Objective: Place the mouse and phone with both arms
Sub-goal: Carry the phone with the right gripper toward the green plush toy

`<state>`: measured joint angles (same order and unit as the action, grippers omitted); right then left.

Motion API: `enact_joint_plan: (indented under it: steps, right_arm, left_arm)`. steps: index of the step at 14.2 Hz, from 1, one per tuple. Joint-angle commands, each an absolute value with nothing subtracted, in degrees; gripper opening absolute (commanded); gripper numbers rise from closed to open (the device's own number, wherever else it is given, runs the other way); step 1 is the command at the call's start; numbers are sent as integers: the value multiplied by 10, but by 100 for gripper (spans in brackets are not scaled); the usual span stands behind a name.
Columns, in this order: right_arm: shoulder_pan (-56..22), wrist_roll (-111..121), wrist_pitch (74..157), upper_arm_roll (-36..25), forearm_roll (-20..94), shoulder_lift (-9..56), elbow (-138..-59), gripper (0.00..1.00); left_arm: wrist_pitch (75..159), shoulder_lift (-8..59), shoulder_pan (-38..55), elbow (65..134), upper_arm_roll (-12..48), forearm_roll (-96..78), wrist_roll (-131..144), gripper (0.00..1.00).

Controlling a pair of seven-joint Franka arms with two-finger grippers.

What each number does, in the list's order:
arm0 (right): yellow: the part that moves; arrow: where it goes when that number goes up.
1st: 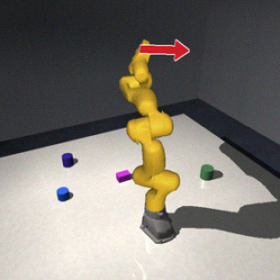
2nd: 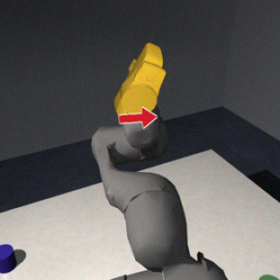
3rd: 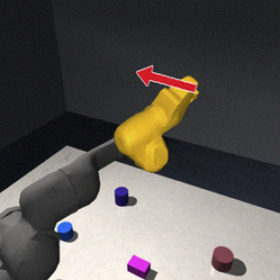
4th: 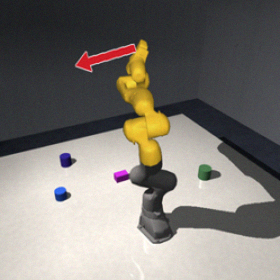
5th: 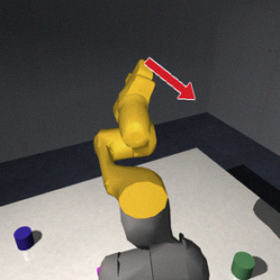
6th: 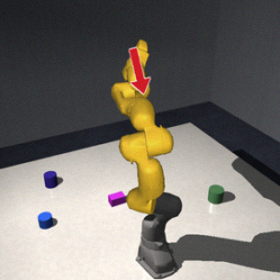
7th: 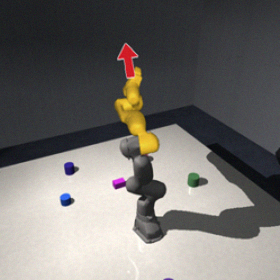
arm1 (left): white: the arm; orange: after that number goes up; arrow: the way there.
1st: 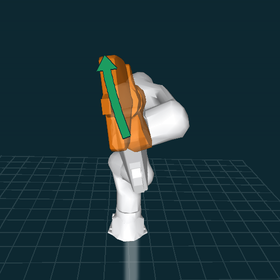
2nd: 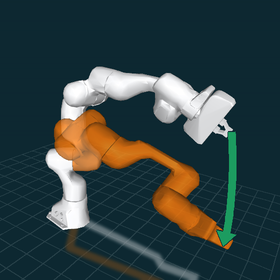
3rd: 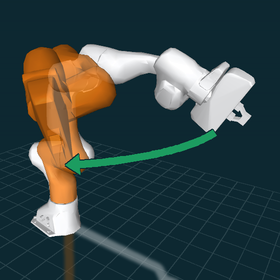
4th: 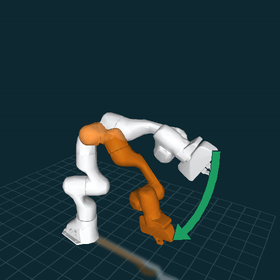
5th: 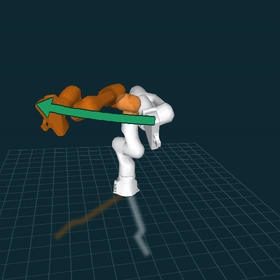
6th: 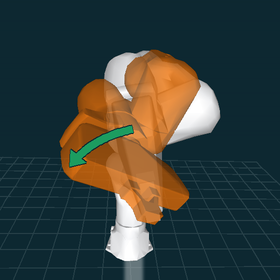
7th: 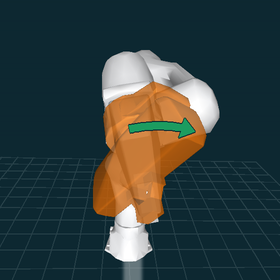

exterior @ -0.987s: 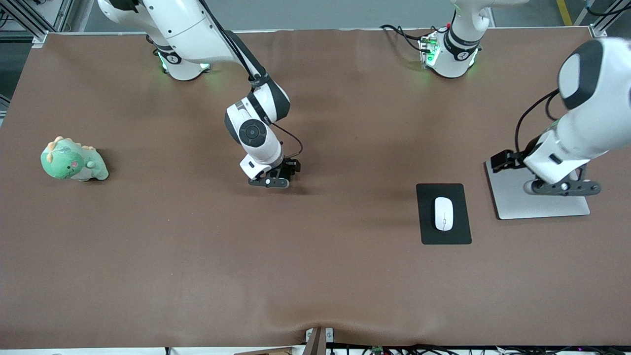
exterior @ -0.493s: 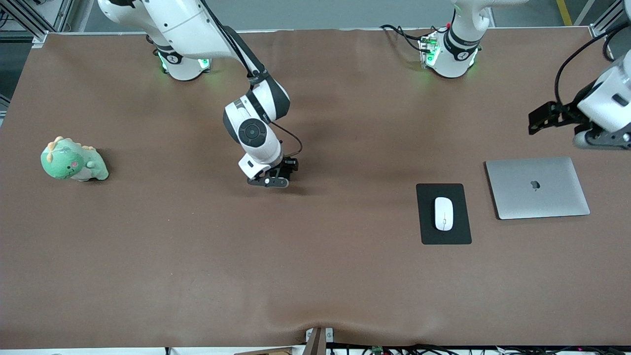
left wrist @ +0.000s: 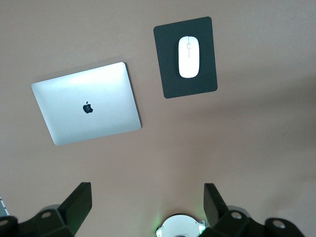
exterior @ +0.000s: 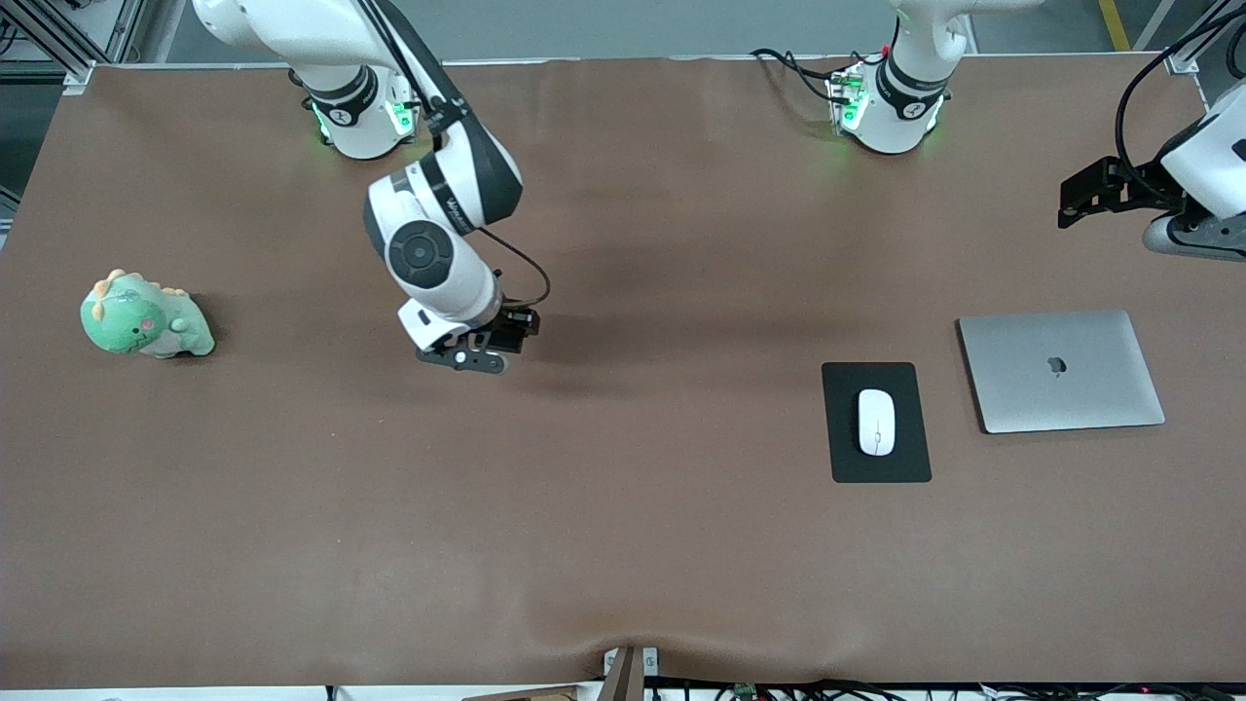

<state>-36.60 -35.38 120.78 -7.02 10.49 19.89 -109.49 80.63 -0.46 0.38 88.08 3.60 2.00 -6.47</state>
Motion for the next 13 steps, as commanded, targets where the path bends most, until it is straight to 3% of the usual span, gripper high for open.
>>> enact_joint_plan:
  steps: [1,8,13]
  right_arm:
    - [-329,-355,1167,-64,98,155,-1114,0]
    - [-234,-227,1172,-66,77,86,-1208,0]
    - [-158,-159,1179,-66,43,74,-1252,0]
  left_arm:
    - [794,4,3,855,36,8,-73,100]
    - [793,4,2,856,41,8,-69,100]
    - [794,4,0,857,41,15,-72,100]
